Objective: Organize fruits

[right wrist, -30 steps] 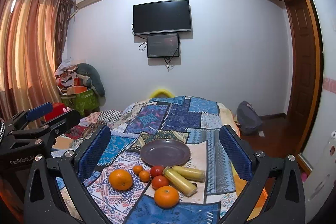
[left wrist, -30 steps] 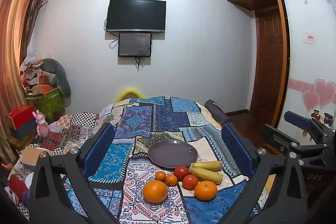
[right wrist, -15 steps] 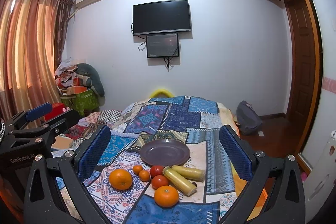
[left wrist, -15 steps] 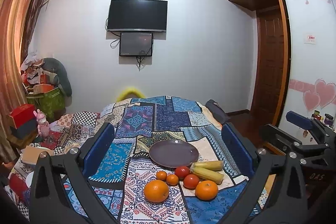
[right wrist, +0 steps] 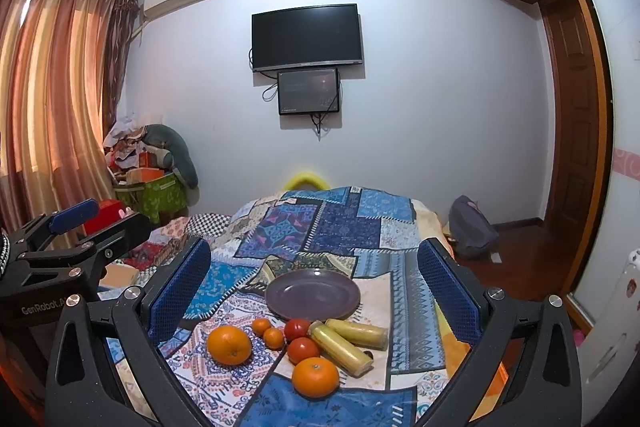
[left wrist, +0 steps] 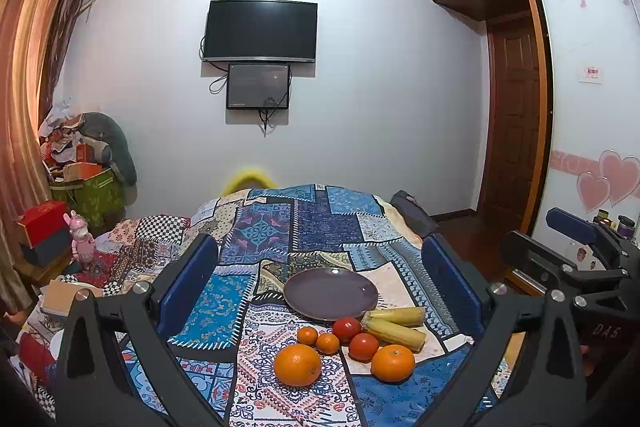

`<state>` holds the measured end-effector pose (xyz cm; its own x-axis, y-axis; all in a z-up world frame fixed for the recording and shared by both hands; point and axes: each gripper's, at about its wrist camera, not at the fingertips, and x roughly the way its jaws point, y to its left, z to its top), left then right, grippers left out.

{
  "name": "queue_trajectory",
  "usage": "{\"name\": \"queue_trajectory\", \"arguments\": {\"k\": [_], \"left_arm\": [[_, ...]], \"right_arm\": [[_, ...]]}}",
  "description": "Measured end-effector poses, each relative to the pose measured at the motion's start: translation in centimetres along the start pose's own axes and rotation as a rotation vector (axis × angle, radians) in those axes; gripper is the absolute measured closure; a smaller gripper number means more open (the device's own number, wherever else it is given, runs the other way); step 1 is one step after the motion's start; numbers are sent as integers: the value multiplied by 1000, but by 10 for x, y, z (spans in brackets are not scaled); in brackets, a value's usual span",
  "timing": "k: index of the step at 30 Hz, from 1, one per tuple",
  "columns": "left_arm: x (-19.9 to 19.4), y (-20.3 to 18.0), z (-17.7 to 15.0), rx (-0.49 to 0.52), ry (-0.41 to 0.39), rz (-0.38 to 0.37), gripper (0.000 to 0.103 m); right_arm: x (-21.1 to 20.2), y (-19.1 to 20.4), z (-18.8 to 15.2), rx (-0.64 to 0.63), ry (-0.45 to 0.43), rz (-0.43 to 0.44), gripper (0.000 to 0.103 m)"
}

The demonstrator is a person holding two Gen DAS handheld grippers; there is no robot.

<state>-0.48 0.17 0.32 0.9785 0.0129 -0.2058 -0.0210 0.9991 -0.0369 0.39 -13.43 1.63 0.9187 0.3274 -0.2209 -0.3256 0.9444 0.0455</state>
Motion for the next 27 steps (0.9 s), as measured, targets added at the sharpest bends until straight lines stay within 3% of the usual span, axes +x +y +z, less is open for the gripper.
{"name": "queue_trajectory", "arguments": {"k": [27], "left_arm": [[4,-4,-4,-1,20,-16,1]], "right_arm": [[5,-3,-4,14,24,17,0]]}}
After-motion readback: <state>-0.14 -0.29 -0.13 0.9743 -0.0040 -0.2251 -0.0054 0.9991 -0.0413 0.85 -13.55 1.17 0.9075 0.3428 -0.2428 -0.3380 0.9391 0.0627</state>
